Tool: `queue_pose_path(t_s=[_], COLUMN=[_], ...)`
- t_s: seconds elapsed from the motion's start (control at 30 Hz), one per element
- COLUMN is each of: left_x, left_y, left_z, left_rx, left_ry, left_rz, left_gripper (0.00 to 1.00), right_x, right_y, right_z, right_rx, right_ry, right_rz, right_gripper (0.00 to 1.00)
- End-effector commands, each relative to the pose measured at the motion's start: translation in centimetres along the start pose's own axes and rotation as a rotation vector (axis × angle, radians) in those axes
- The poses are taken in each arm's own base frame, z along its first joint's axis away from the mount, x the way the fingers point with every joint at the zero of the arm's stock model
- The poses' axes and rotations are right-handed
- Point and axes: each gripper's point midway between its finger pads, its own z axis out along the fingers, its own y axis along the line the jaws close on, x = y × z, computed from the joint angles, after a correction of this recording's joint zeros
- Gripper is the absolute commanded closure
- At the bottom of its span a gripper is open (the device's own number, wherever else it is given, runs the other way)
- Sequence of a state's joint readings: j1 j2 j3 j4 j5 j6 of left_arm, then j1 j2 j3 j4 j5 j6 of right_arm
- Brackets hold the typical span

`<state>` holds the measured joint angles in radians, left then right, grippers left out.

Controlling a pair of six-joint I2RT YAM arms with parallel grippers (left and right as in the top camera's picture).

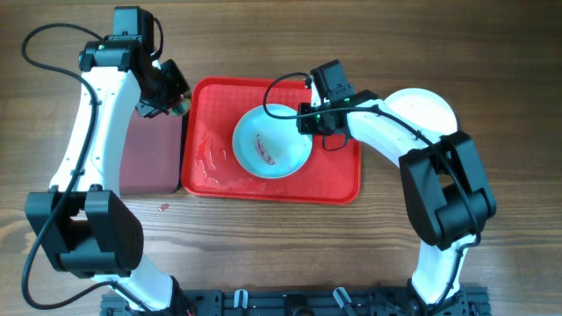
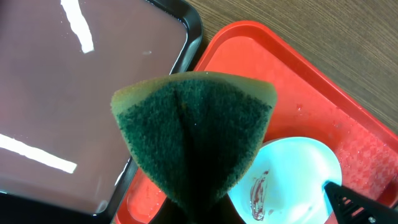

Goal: Clean dirty plates on tray and stack at the side
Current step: 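Grip the last plate rim with right gripper and drag it onto tray center, then scrub the tilted third plate with the sponge in the left gripper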

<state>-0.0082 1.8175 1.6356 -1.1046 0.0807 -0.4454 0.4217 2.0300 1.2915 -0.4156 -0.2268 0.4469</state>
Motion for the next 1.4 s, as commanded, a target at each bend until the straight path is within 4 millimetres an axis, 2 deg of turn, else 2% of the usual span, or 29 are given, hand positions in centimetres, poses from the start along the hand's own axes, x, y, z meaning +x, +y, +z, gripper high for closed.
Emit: queue_pose_path(t_s=[0.0,0.13,0.23,0.27,0.3,0.37,0.43,0.57,0.7,0.77,0.9,1.03,1.23,1.37], left_x=[0.3,0.3,0.3,0.3,0.3,0.3,0.4,2.0,4.4,5.7,8.6,10.2,11.4,12.6], left_y=[-0.2,-0.2,-0.2,-0.2,-0.2,-0.2,-0.2,-0.6,-1.2,-2.3,-5.7,-6.7,-5.3,-3.6], left_z=[0.3,0.3,0.3,0.3,0.3,0.3,0.3,1.9,4.5,5.6,7.4,9.4,12.7,14.0], left_rx=[0.006,0.006,0.006,0.005,0.005,0.006,0.005,-0.003,-0.006,0.032,0.173,0.192,0.124,0.054], left_ry=[0.017,0.016,0.017,0.017,0.017,0.017,0.018,0.051,0.085,0.103,0.138,0.123,0.166,0.227], left_rz=[0.026,0.025,0.025,0.025,0.025,0.025,0.027,0.054,0.109,0.190,0.322,0.423,0.430,0.422], left_gripper=[0.96,0.96,0.96,0.96,0.96,0.96,0.96,0.96,0.96,0.96,0.96,0.96,0.96,0.96], right_x=[1.2,3.1,3.4,3.2,2.9,2.4,2.1,2.1,2.3,2.5,2.6,2.9,4.2,4.6], right_y=[-0.8,-0.6,-0.1,0.0,0.1,0.3,0.5,0.5,1.0,1.2,1.4,1.6,1.6,1.9], right_z=[0.9,1.1,1.3,1.3,1.4,1.4,1.4,1.4,1.5,1.4,1.4,1.4,1.3,1.3], right_rx=[0.032,0.084,0.106,0.102,0.096,0.082,0.075,0.073,0.045,0.033,0.025,0.010,0.010,0.003], right_ry=[0.055,0.100,0.084,0.076,0.068,0.050,0.040,0.038,0.055,0.065,0.073,0.088,0.141,0.160], right_rz=[0.155,0.276,0.249,0.231,0.219,0.190,0.169,0.160,0.113,0.112,0.105,0.089,0.100,0.100], right_gripper=[0.96,0.96,0.96,0.90,0.75,0.71,0.73,0.95,0.96,0.96,0.96,0.96,0.96,0.96])
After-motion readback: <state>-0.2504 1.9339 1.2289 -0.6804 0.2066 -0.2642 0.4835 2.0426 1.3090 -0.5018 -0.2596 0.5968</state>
